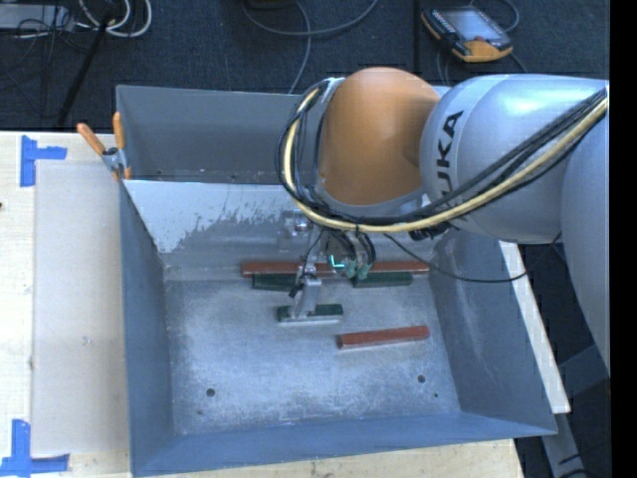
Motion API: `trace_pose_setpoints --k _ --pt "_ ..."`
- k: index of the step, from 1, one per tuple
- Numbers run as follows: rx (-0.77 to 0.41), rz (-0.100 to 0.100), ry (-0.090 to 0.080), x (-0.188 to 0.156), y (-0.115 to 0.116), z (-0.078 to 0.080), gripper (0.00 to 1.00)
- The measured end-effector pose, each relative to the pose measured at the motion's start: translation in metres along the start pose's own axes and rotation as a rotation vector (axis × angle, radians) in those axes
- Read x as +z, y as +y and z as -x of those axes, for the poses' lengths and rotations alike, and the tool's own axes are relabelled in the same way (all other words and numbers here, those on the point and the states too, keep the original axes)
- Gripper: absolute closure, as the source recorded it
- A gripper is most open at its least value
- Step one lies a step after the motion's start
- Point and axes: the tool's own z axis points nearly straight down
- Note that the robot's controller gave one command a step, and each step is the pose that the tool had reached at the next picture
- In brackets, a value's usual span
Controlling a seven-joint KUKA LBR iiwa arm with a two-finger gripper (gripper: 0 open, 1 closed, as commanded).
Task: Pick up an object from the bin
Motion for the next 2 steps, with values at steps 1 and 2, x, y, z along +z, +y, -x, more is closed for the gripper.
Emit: trace_pose_setpoints --k 1,2 --pt "0.342 -0.001 -0.001 0.1110 -0.0294 0.0160 0.00" --pt "0.344 0.001 -0.005 0.1083 -0.0291 0.0170 1.00"
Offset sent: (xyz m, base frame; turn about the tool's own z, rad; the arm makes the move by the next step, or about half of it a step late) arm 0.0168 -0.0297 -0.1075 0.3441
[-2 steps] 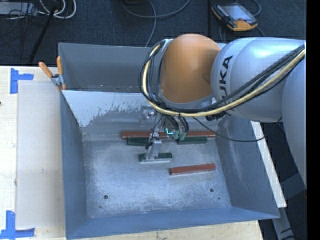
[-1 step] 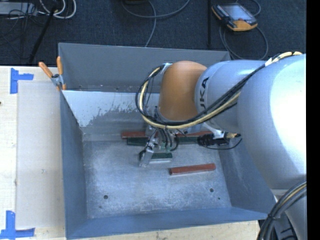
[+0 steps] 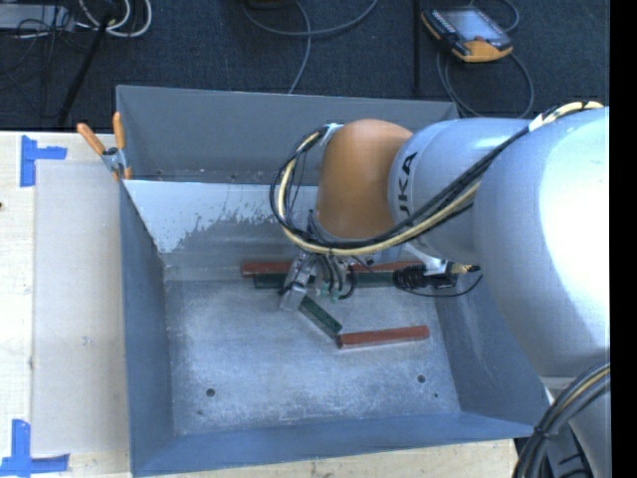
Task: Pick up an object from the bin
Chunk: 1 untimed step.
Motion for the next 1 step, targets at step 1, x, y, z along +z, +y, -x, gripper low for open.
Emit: trace_pose_setpoints --k 1 --pt "-0.334 0.001 -0.005 0.0093 -0.0164 0.0099 1.00"
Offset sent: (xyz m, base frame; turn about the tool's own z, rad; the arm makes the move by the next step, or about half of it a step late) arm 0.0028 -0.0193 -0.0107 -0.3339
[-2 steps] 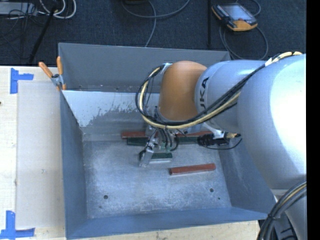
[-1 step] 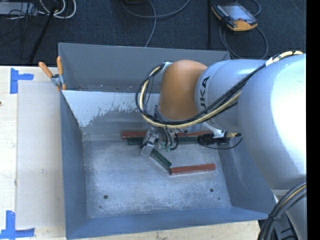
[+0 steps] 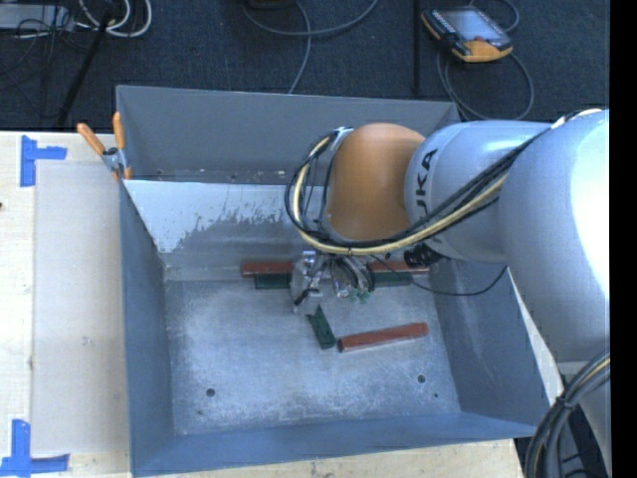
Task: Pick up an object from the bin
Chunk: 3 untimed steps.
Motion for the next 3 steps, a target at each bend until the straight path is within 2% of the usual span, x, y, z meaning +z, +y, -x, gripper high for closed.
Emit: trace_pose_setpoints --k 1,2,3 --pt "0.003 0.000 0.003 0.001 0.000 -0.001 0.00" --pt "-0.150 0.001 -0.001 0.008 -0.109 0.002 0.00" --pt "-0.149 0.002 -0.011 0.004 -0.107 0.005 1.00"
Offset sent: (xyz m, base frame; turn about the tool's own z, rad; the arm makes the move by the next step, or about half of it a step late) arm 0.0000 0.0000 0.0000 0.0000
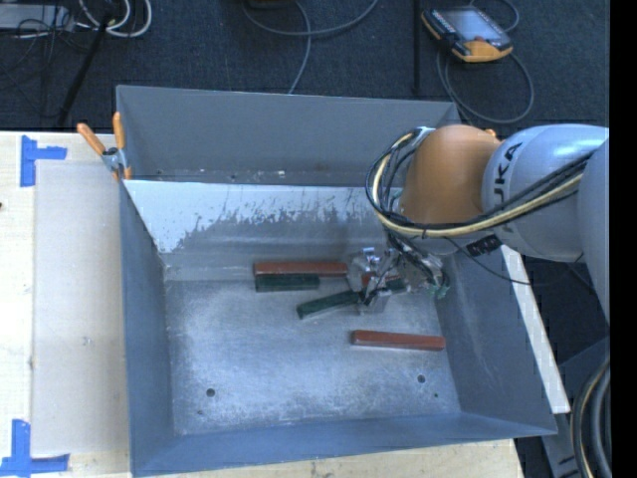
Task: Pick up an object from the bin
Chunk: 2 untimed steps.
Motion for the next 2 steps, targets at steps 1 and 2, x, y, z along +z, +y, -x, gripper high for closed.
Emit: trace_pose_setpoints --k 1,2 --pt "-0.473 0.001 0.007 -0.0545 0.0105 -0.0007 1.00" --pt "-0.467 0.004 0.011 -0.0525 0.0096 -0.0020 0.00"
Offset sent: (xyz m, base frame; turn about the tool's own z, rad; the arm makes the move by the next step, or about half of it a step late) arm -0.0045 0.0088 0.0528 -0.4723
